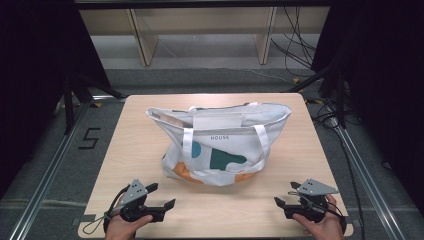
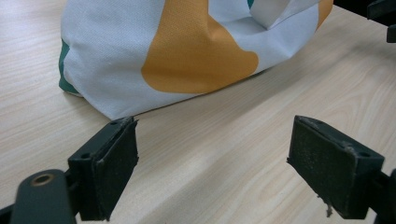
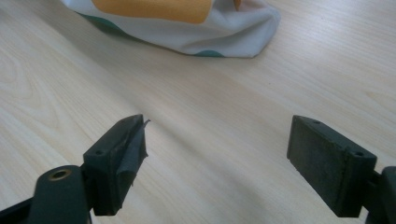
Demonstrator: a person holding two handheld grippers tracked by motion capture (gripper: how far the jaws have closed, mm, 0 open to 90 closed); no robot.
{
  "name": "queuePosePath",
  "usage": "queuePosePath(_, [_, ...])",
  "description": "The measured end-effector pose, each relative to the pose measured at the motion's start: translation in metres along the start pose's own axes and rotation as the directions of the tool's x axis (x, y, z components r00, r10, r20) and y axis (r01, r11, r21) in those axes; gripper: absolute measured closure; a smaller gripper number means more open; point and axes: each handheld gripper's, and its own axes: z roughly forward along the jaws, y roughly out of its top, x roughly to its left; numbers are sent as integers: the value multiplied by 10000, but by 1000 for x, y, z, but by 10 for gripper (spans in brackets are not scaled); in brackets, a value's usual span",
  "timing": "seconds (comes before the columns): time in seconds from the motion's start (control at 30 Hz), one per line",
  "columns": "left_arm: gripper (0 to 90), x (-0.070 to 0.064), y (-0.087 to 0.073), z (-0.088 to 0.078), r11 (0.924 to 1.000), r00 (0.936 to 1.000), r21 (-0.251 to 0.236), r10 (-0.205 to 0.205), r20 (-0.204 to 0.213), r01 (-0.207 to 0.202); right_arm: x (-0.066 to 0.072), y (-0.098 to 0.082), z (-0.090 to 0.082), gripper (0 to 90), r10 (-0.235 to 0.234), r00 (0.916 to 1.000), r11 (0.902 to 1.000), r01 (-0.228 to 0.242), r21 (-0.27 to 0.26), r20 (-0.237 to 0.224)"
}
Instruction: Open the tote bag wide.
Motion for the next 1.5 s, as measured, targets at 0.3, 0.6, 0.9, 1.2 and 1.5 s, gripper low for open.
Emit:
queuePosePath(0.3, [149, -1, -1, 1, 9998, 9998, 71, -212, 21, 212, -1, 0, 1, 237, -147, 9999, 9999, 148, -52, 30])
queuePosePath(0.6, [151, -2, -1, 2, 9999, 9999, 56, -164, 43, 163, -2, 0, 2, 235, -308, 9995, 9995, 308, -28, 8])
queuePosePath(0.9, [153, -5, 2, 0, 9997, 9994, -74, -211, 257, 213, 1, 3, 2, 332, -261, 9995, 9994, 257, -247, -178])
queuePosePath(1.2, [218, -13, 23, -1, 9986, 9979, -531, 19, 653, 16, 15, 34, -8, 615, -625, 9958, 9927, 550, -1071, -675])
queuePosePath(1.5, [600, -13, 84, -13, 9890, 9909, -925, 1209, 592, -1152, 23, 107, -24, 879, -2570, 9618, 9476, 2315, -2201, -946])
